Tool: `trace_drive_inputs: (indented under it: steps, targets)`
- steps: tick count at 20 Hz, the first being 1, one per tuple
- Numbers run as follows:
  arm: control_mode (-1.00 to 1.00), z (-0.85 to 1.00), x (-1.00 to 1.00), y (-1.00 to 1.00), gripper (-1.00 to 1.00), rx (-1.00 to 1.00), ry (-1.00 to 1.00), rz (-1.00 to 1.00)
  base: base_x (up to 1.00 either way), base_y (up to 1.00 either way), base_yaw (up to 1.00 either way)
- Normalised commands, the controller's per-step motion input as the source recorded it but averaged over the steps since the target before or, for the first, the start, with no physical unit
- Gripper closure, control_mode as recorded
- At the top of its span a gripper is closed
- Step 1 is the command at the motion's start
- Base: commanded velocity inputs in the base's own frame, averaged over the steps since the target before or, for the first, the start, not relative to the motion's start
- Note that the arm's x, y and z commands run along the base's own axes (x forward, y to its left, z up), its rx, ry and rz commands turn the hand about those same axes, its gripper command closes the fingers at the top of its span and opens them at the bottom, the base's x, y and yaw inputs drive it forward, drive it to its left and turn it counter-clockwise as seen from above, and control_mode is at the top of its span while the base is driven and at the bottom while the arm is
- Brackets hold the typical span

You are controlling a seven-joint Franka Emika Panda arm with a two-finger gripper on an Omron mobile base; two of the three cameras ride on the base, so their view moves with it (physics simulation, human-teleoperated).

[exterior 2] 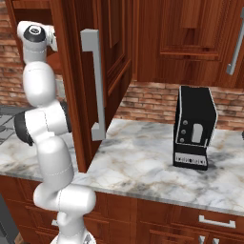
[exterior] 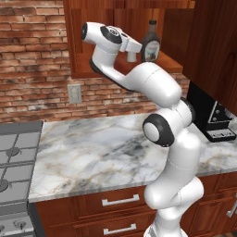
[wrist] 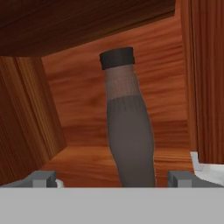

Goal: Move the shaker and syrup bottle from the cabinet to the dining counter.

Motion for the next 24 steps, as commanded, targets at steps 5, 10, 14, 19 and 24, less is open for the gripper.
trace_drive_inputs:
  steps: [5, 10, 14, 19, 24]
  targets:
    - [-1.00, 0.00, 0.00, -0.15, -1.00, 0.00, 0.00, -0.04, 0.00, 0.00, 0.00]
    - [-1.00, 0.00, -0.01, -0.19, -1.00, 0.01, 0.00, -0.02, 0.00, 0.00, 0.00]
    - [-1.00, 0.00, -0.14, -0.18, -1.00, 0.01, 0.00, 0.00, 0.00, 0.00, 0.00]
    - [-1.00, 0.00, -0.26, -0.10, -1.00, 0.01, 0.00, 0.00, 0.00, 0.00, 0.00]
    - [-1.00, -0.03, -0.13, -0.17, -1.00, 0.01, 0.00, 0.00, 0.00, 0.00, 0.00]
